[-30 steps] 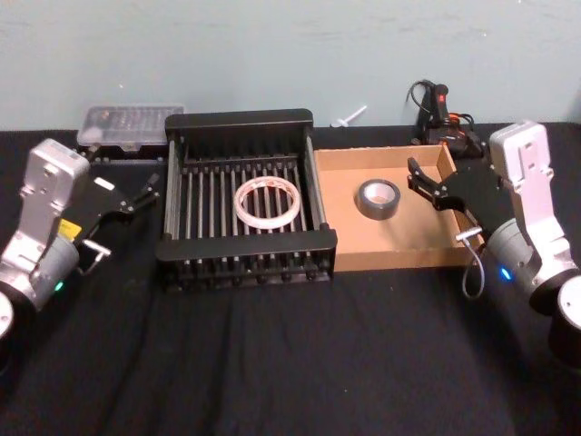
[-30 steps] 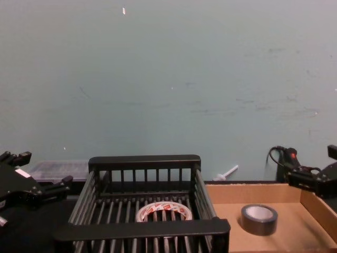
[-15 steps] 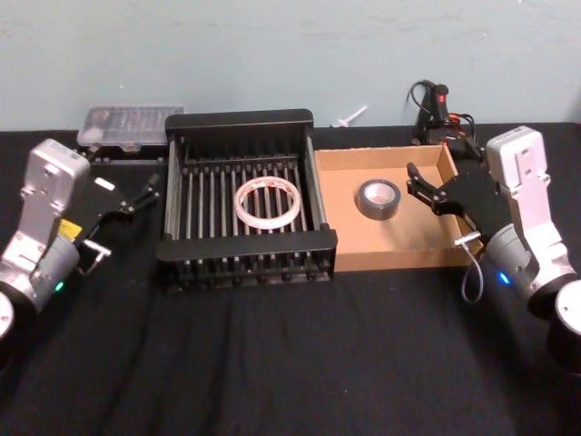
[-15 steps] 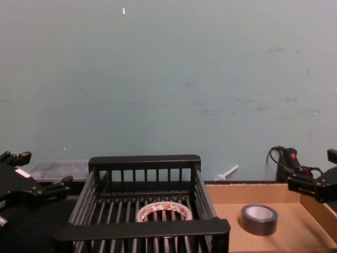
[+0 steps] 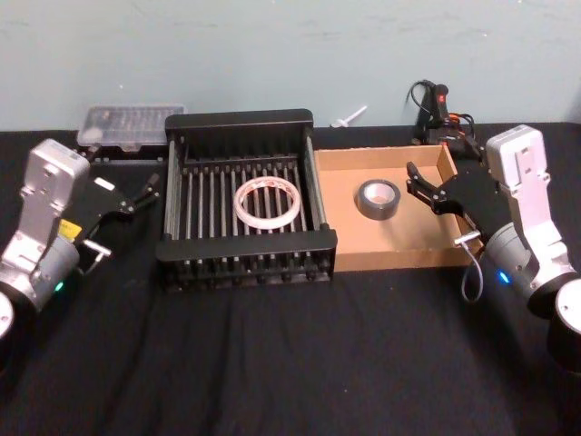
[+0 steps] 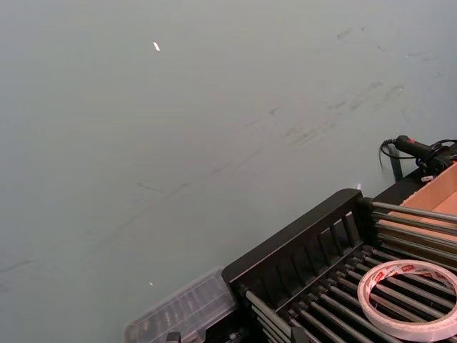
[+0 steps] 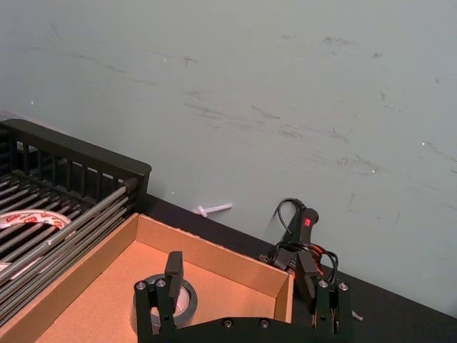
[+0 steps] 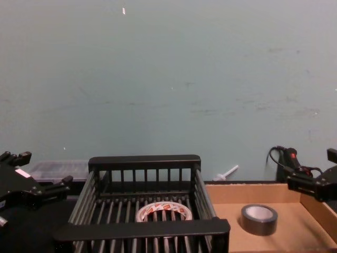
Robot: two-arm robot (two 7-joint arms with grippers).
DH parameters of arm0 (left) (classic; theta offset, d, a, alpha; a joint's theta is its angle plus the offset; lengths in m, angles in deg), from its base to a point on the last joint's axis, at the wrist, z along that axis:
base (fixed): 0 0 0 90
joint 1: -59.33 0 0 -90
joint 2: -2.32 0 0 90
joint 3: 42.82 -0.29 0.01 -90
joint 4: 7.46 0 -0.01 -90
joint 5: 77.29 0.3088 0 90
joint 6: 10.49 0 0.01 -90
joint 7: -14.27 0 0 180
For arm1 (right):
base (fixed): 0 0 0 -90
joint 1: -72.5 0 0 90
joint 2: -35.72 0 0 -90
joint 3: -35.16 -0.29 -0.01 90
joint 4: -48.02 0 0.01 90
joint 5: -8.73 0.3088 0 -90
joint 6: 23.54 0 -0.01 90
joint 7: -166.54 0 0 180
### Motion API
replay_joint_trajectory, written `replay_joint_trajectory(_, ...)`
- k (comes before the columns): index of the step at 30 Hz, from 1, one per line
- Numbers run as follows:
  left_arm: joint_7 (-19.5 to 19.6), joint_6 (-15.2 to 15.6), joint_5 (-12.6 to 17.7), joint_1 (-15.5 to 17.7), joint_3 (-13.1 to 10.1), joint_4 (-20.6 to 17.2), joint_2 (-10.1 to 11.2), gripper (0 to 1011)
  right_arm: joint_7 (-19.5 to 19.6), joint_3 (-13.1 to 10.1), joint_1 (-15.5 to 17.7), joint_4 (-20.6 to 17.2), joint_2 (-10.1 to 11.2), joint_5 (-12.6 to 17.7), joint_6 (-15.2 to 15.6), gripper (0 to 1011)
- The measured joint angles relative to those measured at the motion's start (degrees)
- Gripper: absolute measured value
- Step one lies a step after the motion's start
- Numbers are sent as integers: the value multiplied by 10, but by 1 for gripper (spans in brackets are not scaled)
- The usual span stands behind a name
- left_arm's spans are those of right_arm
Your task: Pick up the white tape and place it into the black box , Pick up the silver tape and place it into the brown box.
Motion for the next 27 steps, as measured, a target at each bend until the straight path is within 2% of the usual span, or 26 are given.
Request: replay_joint_trajectory(27,0,0,0,0,0,0,0,1001,-1,0,0,0,0,1,1,1002)
